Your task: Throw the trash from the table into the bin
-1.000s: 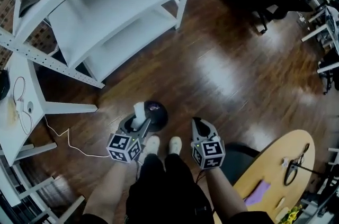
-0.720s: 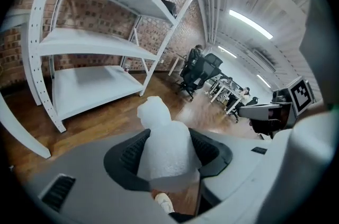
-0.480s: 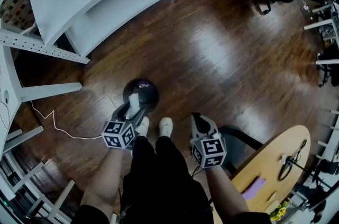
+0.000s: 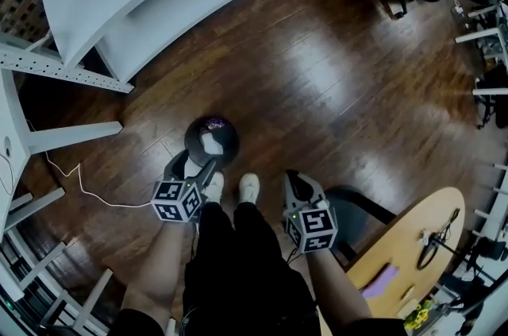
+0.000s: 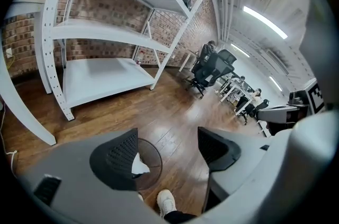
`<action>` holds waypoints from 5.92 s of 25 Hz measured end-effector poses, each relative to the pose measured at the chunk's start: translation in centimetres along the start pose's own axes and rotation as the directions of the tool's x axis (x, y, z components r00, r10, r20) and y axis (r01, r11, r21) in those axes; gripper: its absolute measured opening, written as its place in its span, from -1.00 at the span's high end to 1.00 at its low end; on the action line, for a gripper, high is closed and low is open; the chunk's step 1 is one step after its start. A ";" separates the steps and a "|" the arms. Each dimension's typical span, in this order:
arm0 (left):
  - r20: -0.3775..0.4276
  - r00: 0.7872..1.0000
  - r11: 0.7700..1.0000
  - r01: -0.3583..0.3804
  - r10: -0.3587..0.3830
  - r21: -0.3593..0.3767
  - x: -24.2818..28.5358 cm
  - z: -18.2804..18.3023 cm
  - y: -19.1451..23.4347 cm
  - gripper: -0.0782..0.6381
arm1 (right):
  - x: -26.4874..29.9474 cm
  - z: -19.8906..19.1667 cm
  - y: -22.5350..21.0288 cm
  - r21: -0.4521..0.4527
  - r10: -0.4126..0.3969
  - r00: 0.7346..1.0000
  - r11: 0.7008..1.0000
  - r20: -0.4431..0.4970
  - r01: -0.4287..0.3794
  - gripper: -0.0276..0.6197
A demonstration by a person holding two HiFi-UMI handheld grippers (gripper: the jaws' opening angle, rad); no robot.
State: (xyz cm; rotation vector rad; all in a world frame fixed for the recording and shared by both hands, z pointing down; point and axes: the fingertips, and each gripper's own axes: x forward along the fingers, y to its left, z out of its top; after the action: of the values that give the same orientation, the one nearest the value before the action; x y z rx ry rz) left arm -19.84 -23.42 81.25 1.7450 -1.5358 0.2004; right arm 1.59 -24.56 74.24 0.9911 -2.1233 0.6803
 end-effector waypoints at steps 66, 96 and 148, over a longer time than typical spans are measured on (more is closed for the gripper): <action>-0.289 0.053 -0.080 0.900 -0.956 0.429 -29.3 -8.4 -76.7 0.70 | -76.0 -35.7 -6.1 0.833 -0.995 -0.078 0.012 0.066 0.554 0.91; -0.304 0.214 0.045 0.876 -0.928 0.481 -25.8 -10.2 -74.4 0.68 | -72.8 -36.7 -9.5 0.841 -0.993 0.036 0.112 0.109 0.530 0.91; -0.657 0.487 0.039 0.819 -0.575 0.573 -2.2 -19.4 -78.5 0.28 | -62.9 -39.0 -14.9 0.874 -0.973 0.190 -0.024 -0.133 0.486 0.91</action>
State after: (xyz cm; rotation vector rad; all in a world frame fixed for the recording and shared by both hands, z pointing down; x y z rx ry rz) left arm 56.92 -12.71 58.18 2.9351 -0.0139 0.7433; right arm 57.40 21.78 53.23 2.9784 -0.9212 0.6932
